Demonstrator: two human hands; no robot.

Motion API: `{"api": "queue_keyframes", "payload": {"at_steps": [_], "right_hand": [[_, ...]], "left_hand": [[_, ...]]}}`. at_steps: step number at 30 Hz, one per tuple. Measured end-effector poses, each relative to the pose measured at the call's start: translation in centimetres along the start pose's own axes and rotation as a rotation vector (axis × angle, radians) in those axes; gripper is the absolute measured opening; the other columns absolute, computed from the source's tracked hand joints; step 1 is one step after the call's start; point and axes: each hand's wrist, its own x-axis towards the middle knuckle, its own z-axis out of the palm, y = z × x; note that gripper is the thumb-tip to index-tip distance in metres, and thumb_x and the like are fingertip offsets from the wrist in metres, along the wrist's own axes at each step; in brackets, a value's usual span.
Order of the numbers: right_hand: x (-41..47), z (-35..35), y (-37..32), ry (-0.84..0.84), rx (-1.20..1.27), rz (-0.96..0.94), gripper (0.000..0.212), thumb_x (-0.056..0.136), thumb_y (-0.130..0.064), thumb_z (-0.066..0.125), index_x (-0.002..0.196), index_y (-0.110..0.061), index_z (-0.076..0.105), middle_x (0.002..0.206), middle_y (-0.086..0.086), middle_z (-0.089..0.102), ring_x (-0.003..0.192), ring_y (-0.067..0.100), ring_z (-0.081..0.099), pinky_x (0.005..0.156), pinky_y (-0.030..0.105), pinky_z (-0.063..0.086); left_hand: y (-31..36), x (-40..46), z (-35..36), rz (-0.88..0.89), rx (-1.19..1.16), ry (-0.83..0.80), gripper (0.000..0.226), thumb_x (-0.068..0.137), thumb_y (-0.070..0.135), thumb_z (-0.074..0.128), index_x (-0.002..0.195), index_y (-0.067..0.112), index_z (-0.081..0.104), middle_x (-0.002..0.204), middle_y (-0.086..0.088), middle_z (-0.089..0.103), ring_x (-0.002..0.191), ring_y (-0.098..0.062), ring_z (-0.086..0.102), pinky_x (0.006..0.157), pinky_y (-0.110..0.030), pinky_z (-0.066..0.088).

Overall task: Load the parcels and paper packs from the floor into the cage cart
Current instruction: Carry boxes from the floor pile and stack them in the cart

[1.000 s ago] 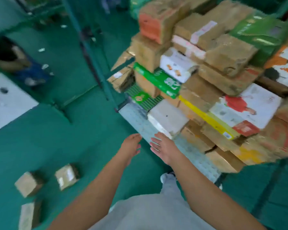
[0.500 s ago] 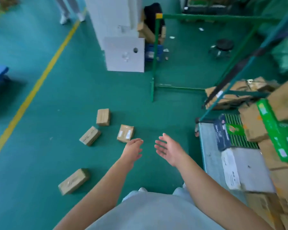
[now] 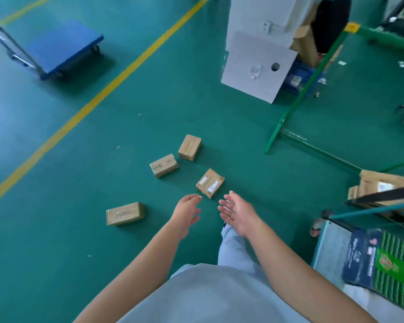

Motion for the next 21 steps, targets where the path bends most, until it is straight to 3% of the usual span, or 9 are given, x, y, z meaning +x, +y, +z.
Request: {"api": "queue_keyframes", "payload": {"at_steps": [10, 15, 21], "right_hand": [[12.2, -1.2, -13.7, -0.025, -0.086, 0.12, 0.022, 0.105, -0.036, 0.053, 0.102, -0.017, 0.064, 0.106, 0.004, 0.07, 0.094, 0.018, 0.066, 0.093, 0.035, 0.051], [19.4, -2.7, -19.4, 0.007, -0.201, 0.181, 0.023, 0.108, -0.034, 0.05, 0.112, -0.014, 0.061, 0.112, 0.006, 0.069, 0.096, 0.019, 0.066, 0.098, 0.038, 0.051], [28.5, -2.8, -21.3, 0.033, -0.493, 0.227, 0.03, 0.108, -0.034, 0.05, 0.125, -0.012, 0.06, 0.12, 0.008, 0.069, 0.1, 0.02, 0.067, 0.086, 0.032, 0.056]], "left_hand": [[8.4, 10.1, 7.5, -0.159, -0.002, 0.107, 0.022, 0.099, 0.033, 0.062, 0.12, 0.028, 0.064, 0.124, 0.002, 0.064, 0.111, -0.021, 0.065, 0.083, -0.033, 0.054], [12.1, 16.8, 10.4, -0.197, -0.021, 0.134, 0.025, 0.101, 0.033, 0.059, 0.125, 0.027, 0.061, 0.126, 0.001, 0.063, 0.115, -0.023, 0.064, 0.082, -0.032, 0.054], [11.6, 25.8, 12.6, -0.306, -0.053, 0.125, 0.028, 0.103, 0.031, 0.056, 0.13, 0.024, 0.06, 0.129, 0.0, 0.062, 0.114, -0.022, 0.064, 0.08, -0.032, 0.054]]}}
